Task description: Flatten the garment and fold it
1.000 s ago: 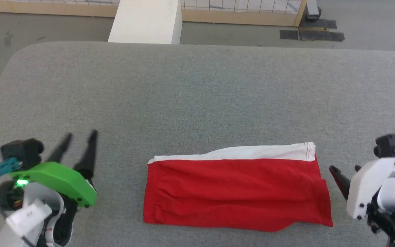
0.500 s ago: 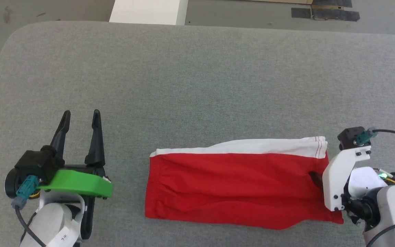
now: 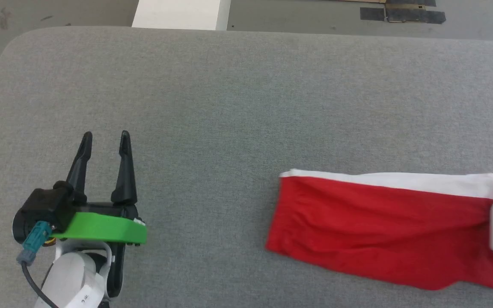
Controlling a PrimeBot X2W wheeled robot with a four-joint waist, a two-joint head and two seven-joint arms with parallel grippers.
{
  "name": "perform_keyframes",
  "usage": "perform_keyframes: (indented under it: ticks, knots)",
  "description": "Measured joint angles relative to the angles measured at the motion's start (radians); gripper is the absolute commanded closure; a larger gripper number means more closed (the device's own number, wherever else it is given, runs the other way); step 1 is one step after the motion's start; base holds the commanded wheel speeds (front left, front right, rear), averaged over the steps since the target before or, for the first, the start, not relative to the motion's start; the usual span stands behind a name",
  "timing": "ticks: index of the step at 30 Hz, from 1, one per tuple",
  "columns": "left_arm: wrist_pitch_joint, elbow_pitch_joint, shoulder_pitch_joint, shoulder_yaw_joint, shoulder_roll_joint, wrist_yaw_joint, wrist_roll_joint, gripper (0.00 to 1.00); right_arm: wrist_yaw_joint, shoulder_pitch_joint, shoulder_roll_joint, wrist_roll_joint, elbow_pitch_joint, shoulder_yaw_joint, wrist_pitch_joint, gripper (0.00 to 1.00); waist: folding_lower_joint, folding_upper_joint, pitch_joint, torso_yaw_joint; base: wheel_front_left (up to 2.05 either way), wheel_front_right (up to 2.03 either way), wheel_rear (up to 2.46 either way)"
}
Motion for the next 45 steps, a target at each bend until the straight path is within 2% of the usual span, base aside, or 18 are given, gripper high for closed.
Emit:
perform_keyframes:
  ticks: [1, 2, 4, 10, 15, 18, 21, 27, 36, 40, 41, 42, 43, 45]
  knots:
    - [0.0, 0.002, 0.002, 0.005, -0.007, -0.01, 0.008, 0.0, 0.0, -0.001, -0.02, -0.019, 0.009, -0.024, 0.004, 1.0, 0.0, 0.0, 0.0, -0.003, 0.0, 0.0, 0.0]
    - [0.0, 0.007, 0.002, 0.017, -0.025, -0.028, 0.029, 0.0, 0.0, -0.002, -0.034, -0.03, -0.009, -0.014, 0.036, 1.0, 0.0, 0.0, -0.009, -0.004, 0.0, 0.0, 0.0]
    - [0.0, 0.009, 0.002, 0.022, -0.031, -0.036, 0.034, 0.0, 0.0, -0.002, -0.048, -0.027, -0.049, 0.018, 0.068, 1.0, 0.0, 0.0, -0.016, -0.004, 0.0, 0.0, 0.0]
    - [0.0, 0.007, 0.026, 0.046, -0.043, -0.049, 0.045, 0.0, 0.0, 0.047, -0.101, 0.055, -0.278, 0.141, 0.241, 1.0, 0.0, 0.0, -0.046, -0.003, 0.0, 0.0, 0.0]
    - [0.0, 0.004, 0.045, 0.058, -0.055, -0.058, 0.052, 0.0, 0.0, 0.093, -0.08, 0.13, -0.454, 0.229, 0.346, 1.0, 0.0, 0.0, -0.062, 0.002, 0.0, 0.0, 0.0]
    - [0.0, 0.004, 0.046, 0.062, -0.061, -0.064, 0.055, 0.0, -0.001, 0.093, -0.035, 0.148, -0.491, 0.279, 0.354, 1.0, 0.0, 0.0, -0.064, 0.006, 0.0, 0.0, 0.0]
    - [0.0, 0.005, 0.047, 0.063, -0.066, -0.071, 0.063, 0.0, -0.001, 0.087, 0.024, 0.158, -0.481, 0.338, 0.349, 1.0, 0.0, 0.0, -0.065, 0.013, 0.0, 0.0, 0.0]
    - [-0.001, 0.007, 0.047, 0.068, -0.084, -0.083, 0.085, 0.0, -0.001, 0.03, 0.119, 0.166, -0.392, 0.441, 0.271, 1.0, 0.0, 0.0, -0.066, 0.039, 0.0, 0.0, 0.0]
    - [-0.001, 0.01, 0.056, 0.08, -0.098, -0.101, 0.095, 0.0, -0.001, -0.02, 0.216, 0.135, -0.25, 0.477, 0.151, 1.0, 0.0, 0.0, -0.057, 0.083, 0.0, 0.0, 0.0]
    - [-0.001, 0.01, 0.059, 0.084, -0.109, -0.102, 0.097, 0.0, -0.001, -0.051, 0.233, 0.101, -0.181, 0.498, 0.109, 1.0, 0.0, 0.0, -0.047, 0.093, 0.0, 0.0, 0.0]
    - [-0.001, 0.011, 0.059, 0.084, -0.112, -0.105, 0.098, 0.0, -0.001, -0.058, 0.235, 0.1, -0.171, 0.507, 0.099, 0.88, 0.0, 0.0, -0.045, 0.094, 0.0, 0.0, 0.0]
    - [-0.001, 0.011, 0.059, 0.085, -0.115, -0.109, 0.098, 0.0, -0.001, -0.066, 0.236, 0.103, -0.162, 0.523, 0.089, 0.64, 0.0, 0.0, -0.043, 0.096, 0.0, 0.0, 0.0]
    - [-0.001, 0.011, 0.059, 0.087, -0.117, -0.11, 0.1, 0.0, -0.001, -0.073, 0.238, 0.105, -0.158, 0.543, 0.084, 0.0, 0.0, 0.0, -0.041, 0.096, 0.0, 0.0, 0.0]
    - [-0.001, 0.013, 0.059, 0.091, -0.118, -0.111, 0.104, 0.0, -0.001, -0.085, 0.246, 0.122, -0.156, 0.579, 0.075, 0.0, 0.0, 0.0, -0.04, 0.094, 0.0, 0.0, 0.0]
